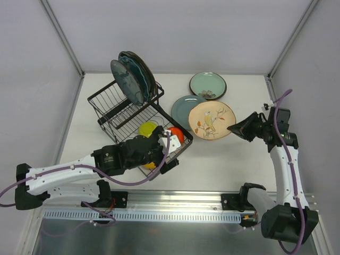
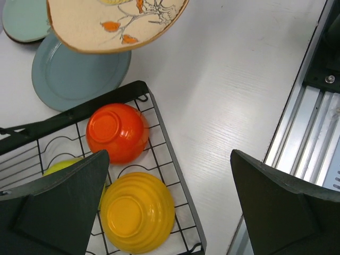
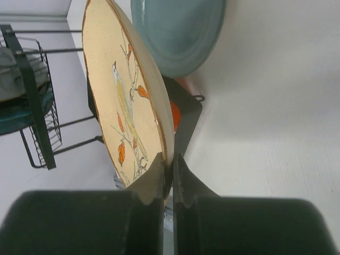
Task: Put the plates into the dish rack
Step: Grab a plate with the right arm, then pass the plate from the right arm to the left
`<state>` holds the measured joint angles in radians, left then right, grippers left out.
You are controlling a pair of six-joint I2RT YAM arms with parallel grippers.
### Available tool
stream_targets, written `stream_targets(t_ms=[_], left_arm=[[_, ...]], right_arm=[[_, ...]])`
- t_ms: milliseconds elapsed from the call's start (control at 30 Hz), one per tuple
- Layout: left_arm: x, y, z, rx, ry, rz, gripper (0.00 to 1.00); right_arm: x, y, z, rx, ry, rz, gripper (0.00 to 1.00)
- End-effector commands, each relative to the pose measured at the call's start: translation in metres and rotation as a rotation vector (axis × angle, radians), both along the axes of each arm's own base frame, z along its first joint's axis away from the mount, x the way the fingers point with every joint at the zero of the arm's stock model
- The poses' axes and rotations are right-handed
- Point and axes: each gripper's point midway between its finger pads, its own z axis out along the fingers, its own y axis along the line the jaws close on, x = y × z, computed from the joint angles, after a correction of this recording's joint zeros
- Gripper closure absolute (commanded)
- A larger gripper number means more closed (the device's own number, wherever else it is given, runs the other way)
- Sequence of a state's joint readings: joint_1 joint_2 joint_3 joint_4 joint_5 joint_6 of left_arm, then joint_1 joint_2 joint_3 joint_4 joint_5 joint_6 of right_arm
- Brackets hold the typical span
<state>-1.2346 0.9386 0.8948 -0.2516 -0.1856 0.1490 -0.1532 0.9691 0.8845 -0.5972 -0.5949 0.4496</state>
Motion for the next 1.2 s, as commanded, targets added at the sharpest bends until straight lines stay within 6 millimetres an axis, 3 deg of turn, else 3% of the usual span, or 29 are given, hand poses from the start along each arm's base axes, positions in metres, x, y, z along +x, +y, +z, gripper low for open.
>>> stream_targets(t_ms=[0,267,467,733,1167], left_arm=[[0.002,-0.017,0.026,-0.024,-0.112,-0.032,0.01],[-0.006,-0.043,0.017,0.100,-0.260,-0.065,0.01],[-0.012,-0.055,0.029,0.077,-0.339,-0.080,0.01],[-0.019,-0.072,0.015,0.120,-0.374,-0.130,0.02],[-0.004,-0.091,0.001,0.277,-0.528,-0.101,0.12]], right_arm=[[-0.008,0.028,0.062,0.067,-0.180,0.137,0.99],[-0.029,0.050,0.069,0.072,-0.193,0.233,0.99],[-0.042,0.058,0.073,0.062,-0.207,0.277,0.99],[-0.054,0.065,0.072,0.070,-0.208,0.307,0.99],[-0.065,0.075,0.074,0.079,-0.215,0.344,0.99]])
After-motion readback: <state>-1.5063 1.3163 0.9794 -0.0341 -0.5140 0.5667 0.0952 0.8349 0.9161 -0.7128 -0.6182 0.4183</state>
